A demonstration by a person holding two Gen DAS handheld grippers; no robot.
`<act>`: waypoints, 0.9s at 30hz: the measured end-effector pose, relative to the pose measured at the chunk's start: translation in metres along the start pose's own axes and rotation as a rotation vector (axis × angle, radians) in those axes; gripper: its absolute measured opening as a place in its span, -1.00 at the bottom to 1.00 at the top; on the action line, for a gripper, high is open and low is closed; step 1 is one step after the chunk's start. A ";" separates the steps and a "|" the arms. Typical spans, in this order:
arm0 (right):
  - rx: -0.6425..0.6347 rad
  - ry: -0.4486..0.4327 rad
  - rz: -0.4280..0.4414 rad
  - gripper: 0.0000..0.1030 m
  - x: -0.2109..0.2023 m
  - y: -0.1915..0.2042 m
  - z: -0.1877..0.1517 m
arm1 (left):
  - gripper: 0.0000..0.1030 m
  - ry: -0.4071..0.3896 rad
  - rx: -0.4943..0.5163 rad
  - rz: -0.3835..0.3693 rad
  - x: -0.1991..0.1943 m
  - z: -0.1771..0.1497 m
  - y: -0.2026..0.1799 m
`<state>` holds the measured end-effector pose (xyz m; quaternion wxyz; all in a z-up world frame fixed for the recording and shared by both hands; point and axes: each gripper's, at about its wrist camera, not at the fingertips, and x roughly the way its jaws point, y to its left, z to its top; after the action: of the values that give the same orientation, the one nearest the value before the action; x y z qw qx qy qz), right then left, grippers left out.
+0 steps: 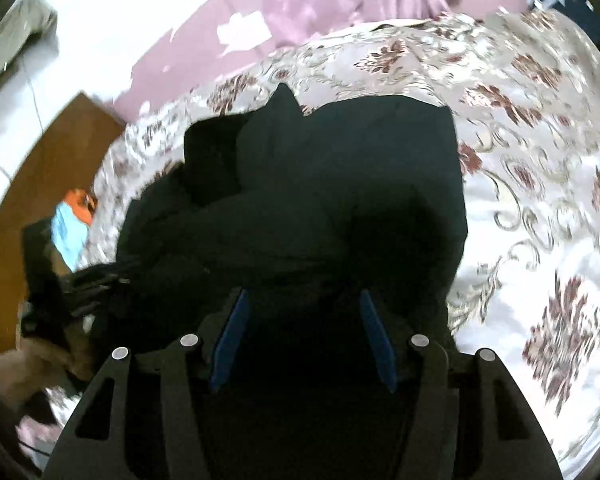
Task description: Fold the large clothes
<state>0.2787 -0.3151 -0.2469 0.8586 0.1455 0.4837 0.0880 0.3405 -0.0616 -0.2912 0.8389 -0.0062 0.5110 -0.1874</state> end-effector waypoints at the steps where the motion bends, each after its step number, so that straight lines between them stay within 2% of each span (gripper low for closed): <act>1: 0.015 -0.002 0.008 0.02 -0.002 -0.001 -0.005 | -0.41 0.046 -0.032 0.019 0.019 -0.001 -0.001; 4: 0.032 0.005 0.014 0.02 0.002 -0.004 -0.023 | -0.39 0.146 -0.063 0.108 0.057 -0.012 -0.001; 8: 0.074 0.016 0.027 0.02 0.002 -0.013 -0.041 | -0.39 0.166 -0.047 0.176 0.071 -0.014 -0.010; 11: 0.085 0.020 0.032 0.02 0.000 -0.018 -0.048 | -0.39 0.148 -0.098 0.161 0.060 -0.009 -0.009; 14: 0.077 0.025 0.033 0.02 -0.005 -0.018 -0.051 | -0.39 0.086 -0.184 0.071 0.034 0.003 0.000; 18: 0.063 0.017 0.044 0.03 -0.016 -0.016 -0.046 | -0.39 0.007 -0.241 0.064 0.012 0.047 0.028; 21: 0.070 0.004 0.059 0.05 -0.021 -0.017 -0.043 | -0.39 -0.018 -0.274 0.100 0.012 0.097 0.056; 25: 0.076 -0.001 0.064 0.10 -0.022 -0.016 -0.042 | -0.39 0.011 -0.234 0.167 0.034 0.151 0.074; 27: 0.074 0.003 0.064 0.10 -0.019 -0.015 -0.038 | -0.39 0.033 -0.219 0.169 0.046 0.166 0.077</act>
<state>0.2366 -0.3284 -0.2556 0.8488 0.1922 0.4828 0.0976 0.5260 -0.0344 -0.2664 0.8374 -0.0517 0.5408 -0.0591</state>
